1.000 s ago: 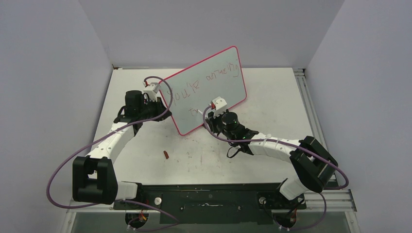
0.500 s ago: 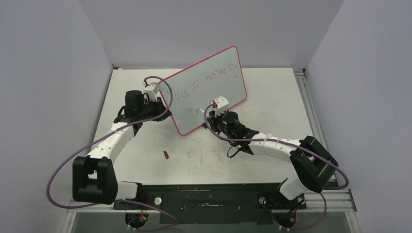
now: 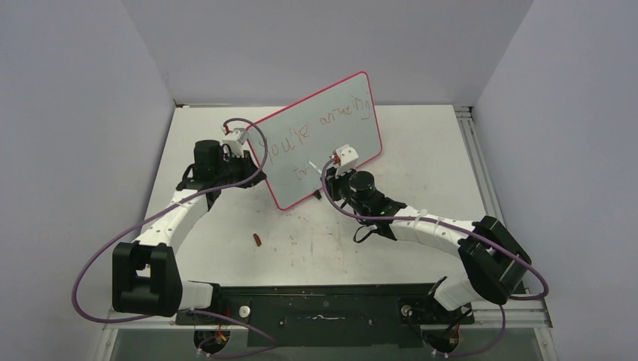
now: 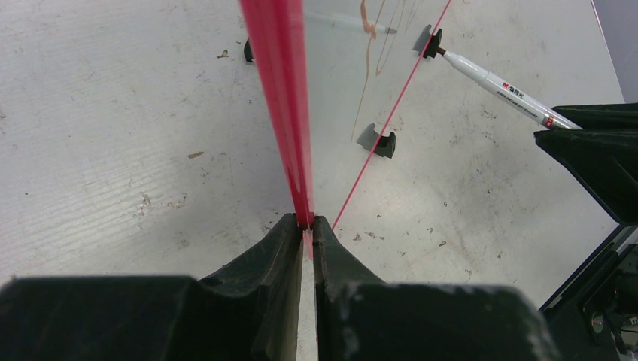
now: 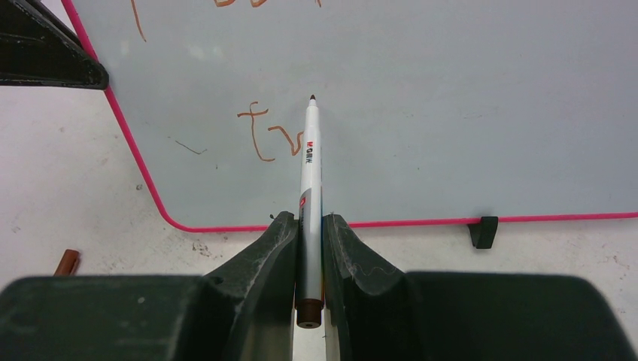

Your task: Write a sentence on the whiteboard

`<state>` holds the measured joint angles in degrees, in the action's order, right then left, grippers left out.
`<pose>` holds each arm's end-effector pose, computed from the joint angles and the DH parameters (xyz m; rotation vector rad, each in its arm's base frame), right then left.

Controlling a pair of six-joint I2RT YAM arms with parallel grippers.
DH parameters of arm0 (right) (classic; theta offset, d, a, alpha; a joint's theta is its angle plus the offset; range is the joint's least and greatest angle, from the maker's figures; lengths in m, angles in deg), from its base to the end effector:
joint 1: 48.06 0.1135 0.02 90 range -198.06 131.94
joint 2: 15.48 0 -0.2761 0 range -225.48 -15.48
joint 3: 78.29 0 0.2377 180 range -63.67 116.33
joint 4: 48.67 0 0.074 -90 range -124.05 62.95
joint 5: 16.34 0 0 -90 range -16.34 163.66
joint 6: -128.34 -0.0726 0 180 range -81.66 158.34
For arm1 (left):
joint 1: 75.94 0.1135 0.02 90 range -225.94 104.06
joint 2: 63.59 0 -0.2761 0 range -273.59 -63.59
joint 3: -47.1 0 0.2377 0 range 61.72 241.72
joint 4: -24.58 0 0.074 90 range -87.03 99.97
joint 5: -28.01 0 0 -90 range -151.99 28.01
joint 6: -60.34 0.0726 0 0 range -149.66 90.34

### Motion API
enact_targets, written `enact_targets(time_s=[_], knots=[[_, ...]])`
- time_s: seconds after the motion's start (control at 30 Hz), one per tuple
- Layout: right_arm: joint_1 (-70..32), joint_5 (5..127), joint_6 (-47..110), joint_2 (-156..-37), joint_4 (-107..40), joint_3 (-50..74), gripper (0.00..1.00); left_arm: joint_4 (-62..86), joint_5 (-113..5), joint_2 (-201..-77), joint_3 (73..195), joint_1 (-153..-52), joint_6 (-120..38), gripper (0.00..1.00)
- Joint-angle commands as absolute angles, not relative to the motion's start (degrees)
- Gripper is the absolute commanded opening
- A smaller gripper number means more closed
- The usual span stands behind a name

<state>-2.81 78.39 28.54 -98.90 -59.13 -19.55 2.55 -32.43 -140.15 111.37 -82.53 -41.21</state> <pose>0.2480 0.2417 0.2526 -0.5091 1.7891 0.6005 0.2953 -0.0702 0.2541 0.2065 2.1636 -0.7400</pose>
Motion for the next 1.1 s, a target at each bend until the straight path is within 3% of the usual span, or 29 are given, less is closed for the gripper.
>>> enact_targets(time_s=[0.0,1.07], knots=[[-3.3,79.0,28.5,-99.5,-62.6,-18.3,0.05,3.1,-31.0,-139.2,113.9,-83.3,-41.2,0.07],[-3.3,79.1,27.7,-100.7,-59.9,-22.4,0.05,3.1,-30.9,-139.1,113.9,-83.3,-41.3,0.07]])
